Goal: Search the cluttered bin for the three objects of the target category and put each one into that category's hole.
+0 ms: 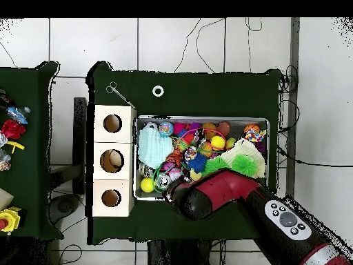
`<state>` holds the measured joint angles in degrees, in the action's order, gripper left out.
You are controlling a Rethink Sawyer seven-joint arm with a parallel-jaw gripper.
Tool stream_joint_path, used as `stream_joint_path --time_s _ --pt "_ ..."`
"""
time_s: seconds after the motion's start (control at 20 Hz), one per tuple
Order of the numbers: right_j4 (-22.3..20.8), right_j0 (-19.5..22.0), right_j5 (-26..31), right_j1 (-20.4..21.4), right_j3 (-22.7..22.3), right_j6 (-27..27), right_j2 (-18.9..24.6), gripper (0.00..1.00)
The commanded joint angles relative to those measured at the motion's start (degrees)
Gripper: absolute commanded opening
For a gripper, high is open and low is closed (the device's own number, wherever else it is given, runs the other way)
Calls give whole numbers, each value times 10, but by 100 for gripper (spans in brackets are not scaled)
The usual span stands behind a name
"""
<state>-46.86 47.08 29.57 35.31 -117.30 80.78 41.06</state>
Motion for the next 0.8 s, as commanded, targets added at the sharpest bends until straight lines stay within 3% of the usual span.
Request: stream_joint_path --time_s 0.05,0.4,0.6,0.8 --pt "2 -35 72 7 32 31 -63 100" --pt "86 -104 31 63 58 197 -145 100" --pt "112 -130 -9 73 77 223 -189 100" --pt "138 -127 -36 89 74 217 -205 100"
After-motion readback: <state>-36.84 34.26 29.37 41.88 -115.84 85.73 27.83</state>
